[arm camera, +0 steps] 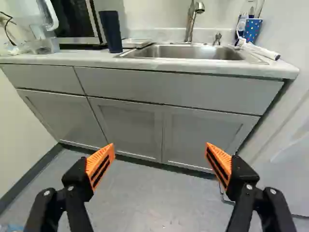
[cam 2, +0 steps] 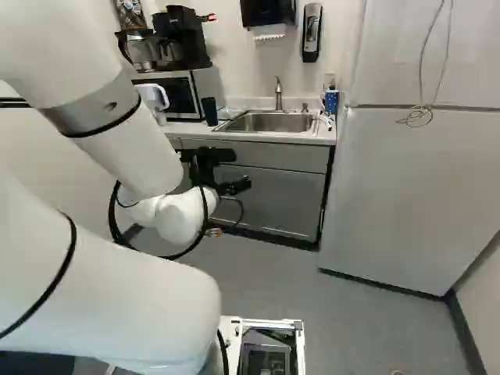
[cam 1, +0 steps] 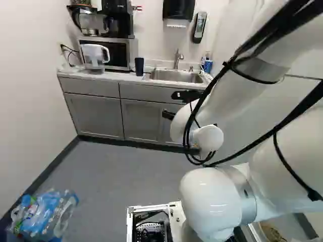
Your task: Rinse the cup and place it in the tray
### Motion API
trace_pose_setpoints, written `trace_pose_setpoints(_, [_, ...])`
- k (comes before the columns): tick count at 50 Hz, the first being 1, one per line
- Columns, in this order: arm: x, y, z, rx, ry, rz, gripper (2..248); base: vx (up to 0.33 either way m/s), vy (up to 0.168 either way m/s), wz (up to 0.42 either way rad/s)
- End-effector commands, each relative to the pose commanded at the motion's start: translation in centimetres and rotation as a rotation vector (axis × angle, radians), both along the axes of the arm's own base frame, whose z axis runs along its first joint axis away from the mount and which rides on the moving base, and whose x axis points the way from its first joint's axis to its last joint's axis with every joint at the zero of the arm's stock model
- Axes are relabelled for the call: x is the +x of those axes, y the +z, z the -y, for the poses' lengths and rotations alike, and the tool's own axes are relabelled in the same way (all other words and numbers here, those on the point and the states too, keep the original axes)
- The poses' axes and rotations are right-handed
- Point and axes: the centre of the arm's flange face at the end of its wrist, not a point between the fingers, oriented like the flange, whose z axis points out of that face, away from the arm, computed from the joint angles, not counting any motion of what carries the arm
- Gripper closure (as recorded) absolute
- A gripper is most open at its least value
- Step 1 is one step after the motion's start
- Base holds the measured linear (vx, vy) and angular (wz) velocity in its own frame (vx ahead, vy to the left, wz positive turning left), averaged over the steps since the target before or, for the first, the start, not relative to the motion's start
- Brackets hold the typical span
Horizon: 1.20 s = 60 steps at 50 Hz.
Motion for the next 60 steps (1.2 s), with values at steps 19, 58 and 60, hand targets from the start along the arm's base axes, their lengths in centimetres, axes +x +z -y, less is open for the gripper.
trace_pose_setpoints(19, [2.3, 2.3, 0.0, 0.000, 0.000, 0.058, 3, 0.000, 0.000, 0.000])
trace_pose_setpoints(58, [6.5, 6.2, 0.0, 0.000, 0.000, 0.118, 3, 0.000, 0.000, 0.000])
trace_pose_setpoints(60, [6.7, 6.3, 0.0, 0.000, 0.000, 0.118, 3, 0.000, 0.000, 0.000])
